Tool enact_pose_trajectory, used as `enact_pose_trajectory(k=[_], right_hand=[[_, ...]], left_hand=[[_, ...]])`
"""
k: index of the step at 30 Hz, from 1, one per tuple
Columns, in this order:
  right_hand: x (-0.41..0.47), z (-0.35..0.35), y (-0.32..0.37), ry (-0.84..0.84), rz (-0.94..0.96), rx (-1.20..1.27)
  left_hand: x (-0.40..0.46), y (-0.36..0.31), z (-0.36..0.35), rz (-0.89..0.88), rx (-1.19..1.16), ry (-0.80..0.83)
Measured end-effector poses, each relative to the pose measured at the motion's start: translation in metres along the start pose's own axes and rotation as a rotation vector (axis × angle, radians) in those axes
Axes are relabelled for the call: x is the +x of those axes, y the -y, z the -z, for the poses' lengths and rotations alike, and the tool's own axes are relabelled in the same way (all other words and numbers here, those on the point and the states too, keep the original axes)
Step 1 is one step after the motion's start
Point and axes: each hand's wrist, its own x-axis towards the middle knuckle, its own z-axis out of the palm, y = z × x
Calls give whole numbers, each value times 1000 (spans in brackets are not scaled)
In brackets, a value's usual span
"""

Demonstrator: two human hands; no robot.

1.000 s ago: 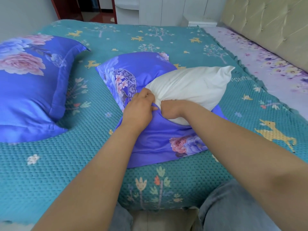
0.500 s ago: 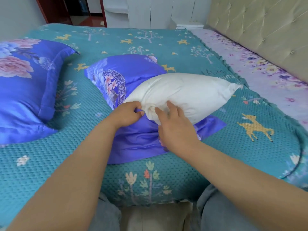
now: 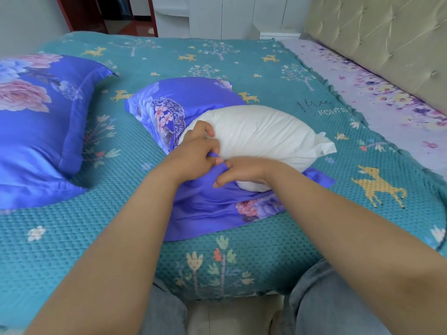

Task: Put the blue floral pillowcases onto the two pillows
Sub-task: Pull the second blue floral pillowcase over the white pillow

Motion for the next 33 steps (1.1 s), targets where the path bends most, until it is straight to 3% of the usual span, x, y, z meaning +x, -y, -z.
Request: enact_pose_trajectory(k=[2, 7, 10, 12, 13, 14, 16, 18, 19, 22, 27, 29, 31, 33], right_hand=[[-6, -5, -8, -62, 17, 57], [-40, -20, -13, -405, 94, -14], [-83, 5, -2, -880, -59, -414], [-104, 29, -11, -1091, -210, -480], [-109, 40, -23, -1115, -313, -430], [-111, 48, -35, -1068, -419, -334], [-108, 54, -57, -867, -498, 88], [-100, 52, -65, -764, -378, 531], [-95, 51, -64, -771, -306, 618], [-81, 50, -54, -848, -184, 695], [-70, 42, -42, -875, 118, 580], [-65, 39, -35, -818, 282, 700], [-54, 39, -35, -760, 401, 993], [-45, 39, -37, -784, 363, 1189]], left_hand=[[2, 0, -4, 11, -43, 23], [-2, 1, -8, 208, 5, 87], [-7, 6, -9, 287, 27, 65], [-9, 2, -8, 314, 34, 43], [-9, -1, -9, 325, 37, 33], [-10, -3, -8, 333, 45, 22], [-12, -13, -6, 347, 64, 16], [-13, -29, -3, 349, 140, -14], [-12, -40, -2, 335, 206, -54], [-5, -72, -3, 211, 313, -112], [12, -94, -12, -13, 477, -192], [22, -102, -10, -2, 468, -219], [31, -97, 1, 67, 395, -323], [36, -83, 16, 161, 208, -397]])
